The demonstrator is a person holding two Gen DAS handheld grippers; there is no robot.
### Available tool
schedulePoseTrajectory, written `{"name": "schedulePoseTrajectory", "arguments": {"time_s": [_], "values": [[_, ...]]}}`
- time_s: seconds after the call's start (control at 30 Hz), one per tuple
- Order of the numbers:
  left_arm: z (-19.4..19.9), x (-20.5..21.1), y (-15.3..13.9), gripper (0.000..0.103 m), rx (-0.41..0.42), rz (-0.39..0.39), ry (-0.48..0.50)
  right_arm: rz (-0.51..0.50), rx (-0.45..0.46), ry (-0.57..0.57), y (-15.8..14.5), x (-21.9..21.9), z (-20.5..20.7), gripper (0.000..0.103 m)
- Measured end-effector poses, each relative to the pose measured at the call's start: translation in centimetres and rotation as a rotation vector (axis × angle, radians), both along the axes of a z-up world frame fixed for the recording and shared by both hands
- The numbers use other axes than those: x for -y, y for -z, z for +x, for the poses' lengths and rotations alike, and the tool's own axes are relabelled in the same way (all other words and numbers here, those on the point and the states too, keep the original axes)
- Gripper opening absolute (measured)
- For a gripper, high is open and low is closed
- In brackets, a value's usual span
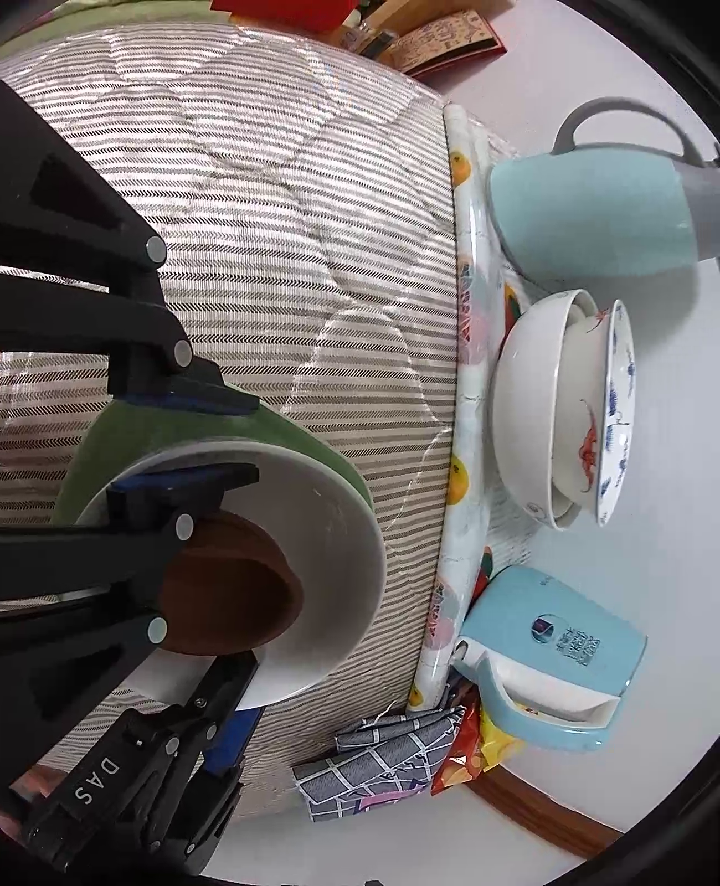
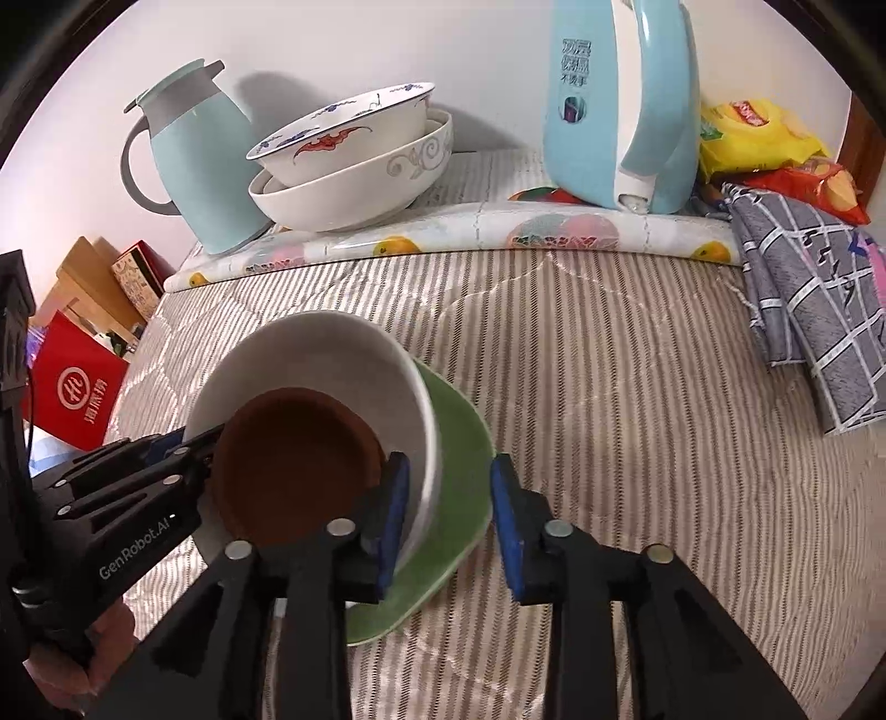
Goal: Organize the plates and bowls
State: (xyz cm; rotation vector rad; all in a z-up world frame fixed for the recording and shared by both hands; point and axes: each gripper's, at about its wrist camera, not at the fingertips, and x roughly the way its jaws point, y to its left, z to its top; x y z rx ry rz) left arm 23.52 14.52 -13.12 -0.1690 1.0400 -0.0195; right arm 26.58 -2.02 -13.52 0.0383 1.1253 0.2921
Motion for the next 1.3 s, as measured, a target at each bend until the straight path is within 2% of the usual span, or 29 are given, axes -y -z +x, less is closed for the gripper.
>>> {"name": "schedulePoseTrajectory", "arguments": {"time_s": [0.07,0.13,0.27,0.33,0.47,0.67,0.8,0.87,0.93,1.07,1.13,1.3], "values": [[-0.3,0.1,-0.4,0.021,0.018,0.025,-0.009,0.015,0.001,-0.003,-0.1,0.3,-0.2,0.032],[-0.6,0.1,-0.8,0.032,0.040,0.056,-0.025,0.027,0.002,-0.003,-0.3,0.5,-0.3,0.033],[-1.3,0.0,-1.7,0.035,0.085,0.110,-0.047,0.048,0.021,0.003,-1.1,1.4,-0.9,0.035],[-1.7,0.1,-2.1,0.039,0.103,0.138,-0.066,0.046,0.037,0.006,-1.5,1.7,-1.1,0.040],[-2.5,0.7,-2.9,0.039,0.138,0.190,-0.088,0.030,0.080,0.021,-2.5,3.0,-1.9,0.044],[-3.7,1.6,-4.6,0.045,0.180,0.200,-0.100,0.000,0.116,0.049,-3.8,5.1,-2.9,0.045],[-5.0,2.4,-6.1,0.051,0.216,0.200,-0.094,-0.014,0.158,0.073,-5.2,6.4,-4.0,0.053],[-5.7,2.9,-6.8,0.060,0.229,0.197,-0.089,-0.044,0.191,0.085,-6.2,6.9,-5.0,0.056],[-6.6,3.4,-7.5,0.062,0.250,0.200,-0.088,-0.070,0.214,0.093,-7.0,7.3,-5.9,0.062],[-8.3,4.4,-8.9,0.067,0.270,0.209,-0.077,-0.085,0.250,0.117,-9.0,8.5,-8.1,0.064],[-9.4,5.0,-9.7,0.073,0.287,0.216,-0.076,-0.072,0.256,0.126,-9.8,9.0,-9.2,0.064],[-12.1,6.3,-11.7,0.076,0.343,0.242,-0.080,-0.082,0.286,0.146,-11.4,10.2,-12.0,0.065]]}}
